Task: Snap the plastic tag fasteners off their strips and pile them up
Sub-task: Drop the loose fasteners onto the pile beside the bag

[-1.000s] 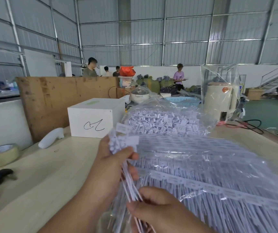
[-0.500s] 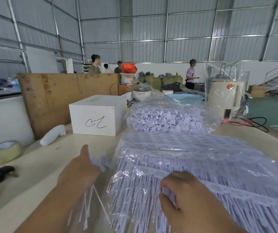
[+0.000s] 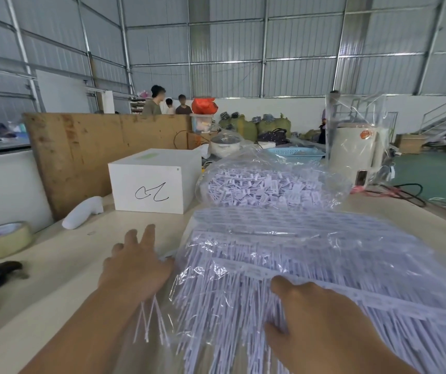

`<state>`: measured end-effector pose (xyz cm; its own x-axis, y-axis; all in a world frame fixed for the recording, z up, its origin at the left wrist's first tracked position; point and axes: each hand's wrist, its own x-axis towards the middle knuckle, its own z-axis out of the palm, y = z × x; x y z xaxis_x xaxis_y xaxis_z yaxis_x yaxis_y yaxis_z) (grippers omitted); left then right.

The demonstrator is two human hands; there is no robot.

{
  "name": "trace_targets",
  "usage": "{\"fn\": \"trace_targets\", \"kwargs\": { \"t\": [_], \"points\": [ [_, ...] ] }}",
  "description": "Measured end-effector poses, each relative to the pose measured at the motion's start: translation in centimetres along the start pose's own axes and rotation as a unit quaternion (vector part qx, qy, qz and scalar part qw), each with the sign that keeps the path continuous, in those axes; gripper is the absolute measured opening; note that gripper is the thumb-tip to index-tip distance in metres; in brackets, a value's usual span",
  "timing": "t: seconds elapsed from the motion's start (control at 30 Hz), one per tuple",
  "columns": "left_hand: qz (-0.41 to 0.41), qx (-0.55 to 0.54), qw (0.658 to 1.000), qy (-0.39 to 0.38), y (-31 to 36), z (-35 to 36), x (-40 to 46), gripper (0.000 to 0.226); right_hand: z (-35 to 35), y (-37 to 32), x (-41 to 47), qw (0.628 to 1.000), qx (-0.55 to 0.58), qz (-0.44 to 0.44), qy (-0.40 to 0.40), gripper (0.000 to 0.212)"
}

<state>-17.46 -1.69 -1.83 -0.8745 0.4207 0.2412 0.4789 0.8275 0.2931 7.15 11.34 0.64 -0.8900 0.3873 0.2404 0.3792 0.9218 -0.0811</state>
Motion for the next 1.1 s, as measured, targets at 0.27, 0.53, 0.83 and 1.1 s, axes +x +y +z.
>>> {"fn": "trace_targets", "kwargs": {
  "t": [0.27,0.53,0.83,1.1],
  "points": [
    [0.059,-0.006,0.995,-0.084,-0.7,0.2,0.2,0.052,-0.2,-0.2,-0.1,1.0,0.012,0.012,0.011,0.026],
    [0.124,-0.063,0.99,0.032,-1.5,0.7,1.4,0.042,-0.6,-0.1,0.0,0.974,0.136,-0.048,0.175,0.018],
    [0.058,0.008,0.998,0.001,-1.4,0.4,0.6,0.021,1.2,0.7,1.0,0.95,0.191,-0.083,0.231,0.024],
    [0.351,-0.299,0.88,0.117,6.5,-4.3,-5.8,0.005,0.9,1.0,1.6,0.995,-0.018,-0.066,0.074,0.04]
  ]
}}
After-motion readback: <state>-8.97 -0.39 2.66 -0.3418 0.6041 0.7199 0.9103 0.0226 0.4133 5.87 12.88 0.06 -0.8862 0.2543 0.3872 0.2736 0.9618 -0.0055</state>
